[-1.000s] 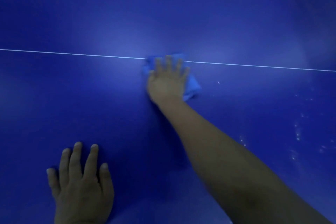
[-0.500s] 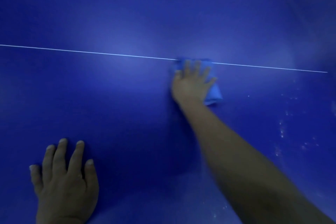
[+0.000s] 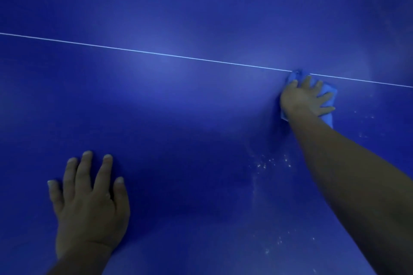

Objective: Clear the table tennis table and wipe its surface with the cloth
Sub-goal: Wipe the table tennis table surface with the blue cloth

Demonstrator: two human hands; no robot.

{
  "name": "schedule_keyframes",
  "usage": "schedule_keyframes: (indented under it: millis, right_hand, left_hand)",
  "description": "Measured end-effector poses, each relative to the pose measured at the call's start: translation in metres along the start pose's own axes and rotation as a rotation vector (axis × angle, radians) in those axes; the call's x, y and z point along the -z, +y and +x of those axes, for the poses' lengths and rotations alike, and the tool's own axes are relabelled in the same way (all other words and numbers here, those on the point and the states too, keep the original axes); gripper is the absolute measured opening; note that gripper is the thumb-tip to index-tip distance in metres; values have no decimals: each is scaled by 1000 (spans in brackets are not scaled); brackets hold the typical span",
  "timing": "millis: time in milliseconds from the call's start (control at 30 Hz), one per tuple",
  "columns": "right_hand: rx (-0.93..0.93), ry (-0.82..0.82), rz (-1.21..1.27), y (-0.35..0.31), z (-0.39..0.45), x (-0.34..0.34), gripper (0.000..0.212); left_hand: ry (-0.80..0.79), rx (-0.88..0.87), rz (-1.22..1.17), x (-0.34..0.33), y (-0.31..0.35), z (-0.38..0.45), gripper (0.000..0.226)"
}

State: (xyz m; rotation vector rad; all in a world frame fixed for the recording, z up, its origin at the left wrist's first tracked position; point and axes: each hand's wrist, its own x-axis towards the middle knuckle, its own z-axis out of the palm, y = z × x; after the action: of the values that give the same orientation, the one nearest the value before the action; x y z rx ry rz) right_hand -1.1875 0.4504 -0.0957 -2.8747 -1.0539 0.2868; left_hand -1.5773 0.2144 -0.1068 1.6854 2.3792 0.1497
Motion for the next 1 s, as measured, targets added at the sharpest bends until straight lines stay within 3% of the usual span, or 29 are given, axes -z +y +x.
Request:
schedule_keyframes:
  millis: [167,233,333,433,500,600,700,767,800,867,933,1000]
  right_hand:
    - [591,-29,-70,-62,-102,-39,58]
    - [752,-62,-97,-64,-107,-38,57]
    - [598,42,-145,-34,-43,-22,56]
    - [316,-17,-69,-8,15,-1,60]
    - [391,-20,-91,-18,10,-4,59]
    - [984,-45,-198,-23,-51,-22,60]
    - [1746,-99,-237,46,-137,-28,56]
    - [2043,-235,-313,90,-153,-21,52]
    - [2092,-271,-331,90,-141,-16,52]
    - [1947,-126,-351,61,-95,-19,53]
    - [1473,2,-280,13,-45,-19,63]
    - [1037,5,-194,-21,-16,-11,69]
  left_hand:
    - [3,7,-1,0,1,-1,64]
    - [20,-2,-3,-1,1,-1,63]
    - [40,-8,-27,-2,2,-1,63]
    - [42,-11,-33,-3,2,-1,64]
    - [38,-17,-34,-3,0,-1,66]
    - [37,-24,-28,-3,-2,-3,65]
    - [30,-26,-25,-4,-1,-4,65]
    - [30,-24,-30,-3,0,-5,65]
    - [32,-25,-32,-3,0,-5,65]
    - [35,-30,-43,-3,0,-5,66]
    - [36,-33,-57,-4,0,-5,65]
    - [42,-28,-67,-5,1,-5,64]
